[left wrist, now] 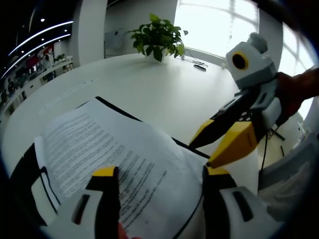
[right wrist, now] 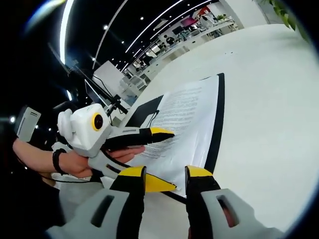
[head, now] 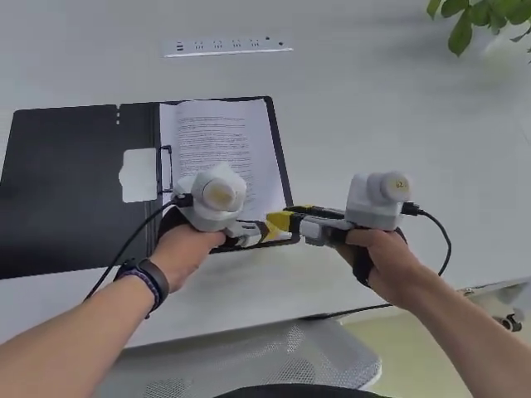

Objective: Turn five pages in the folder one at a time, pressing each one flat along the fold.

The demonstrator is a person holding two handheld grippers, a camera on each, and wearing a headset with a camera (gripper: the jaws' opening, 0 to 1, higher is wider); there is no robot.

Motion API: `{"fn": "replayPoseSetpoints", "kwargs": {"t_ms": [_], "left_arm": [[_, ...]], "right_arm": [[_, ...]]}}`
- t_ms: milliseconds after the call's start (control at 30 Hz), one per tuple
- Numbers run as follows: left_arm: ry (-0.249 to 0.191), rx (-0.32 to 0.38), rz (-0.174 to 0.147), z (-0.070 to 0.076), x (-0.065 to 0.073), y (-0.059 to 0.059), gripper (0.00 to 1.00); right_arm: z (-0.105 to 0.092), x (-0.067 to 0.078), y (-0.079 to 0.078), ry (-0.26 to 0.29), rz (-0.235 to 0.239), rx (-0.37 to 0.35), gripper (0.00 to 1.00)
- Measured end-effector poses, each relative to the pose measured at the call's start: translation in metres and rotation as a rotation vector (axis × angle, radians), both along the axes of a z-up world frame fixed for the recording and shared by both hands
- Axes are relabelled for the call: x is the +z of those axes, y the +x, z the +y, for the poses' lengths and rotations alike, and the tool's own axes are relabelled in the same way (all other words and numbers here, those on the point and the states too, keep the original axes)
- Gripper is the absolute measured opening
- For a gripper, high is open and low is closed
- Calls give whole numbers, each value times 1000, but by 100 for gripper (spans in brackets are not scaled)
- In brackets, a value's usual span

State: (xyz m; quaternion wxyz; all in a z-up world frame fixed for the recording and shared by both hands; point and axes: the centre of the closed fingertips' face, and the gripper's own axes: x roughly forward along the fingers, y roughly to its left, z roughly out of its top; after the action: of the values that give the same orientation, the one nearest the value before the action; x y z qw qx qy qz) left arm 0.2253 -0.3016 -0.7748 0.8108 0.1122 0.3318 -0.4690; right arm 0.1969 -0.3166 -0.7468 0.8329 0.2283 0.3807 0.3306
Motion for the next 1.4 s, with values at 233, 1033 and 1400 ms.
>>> {"fn": "replayPoseSetpoints", "kwargs": {"t_ms": [233, 1033, 1400], "left_arm": [[2, -4, -2, 0, 0, 0, 68], [22, -45, -12, 0, 0, -8, 72], [-2, -23, -46, 10, 21, -3, 73]], "right_arm": [[-1, -9, 0, 2, 39, -8, 28], [-10, -28, -1, -20, 121, -65, 0], [-9, -16, -1, 29, 127, -99, 0]]}}
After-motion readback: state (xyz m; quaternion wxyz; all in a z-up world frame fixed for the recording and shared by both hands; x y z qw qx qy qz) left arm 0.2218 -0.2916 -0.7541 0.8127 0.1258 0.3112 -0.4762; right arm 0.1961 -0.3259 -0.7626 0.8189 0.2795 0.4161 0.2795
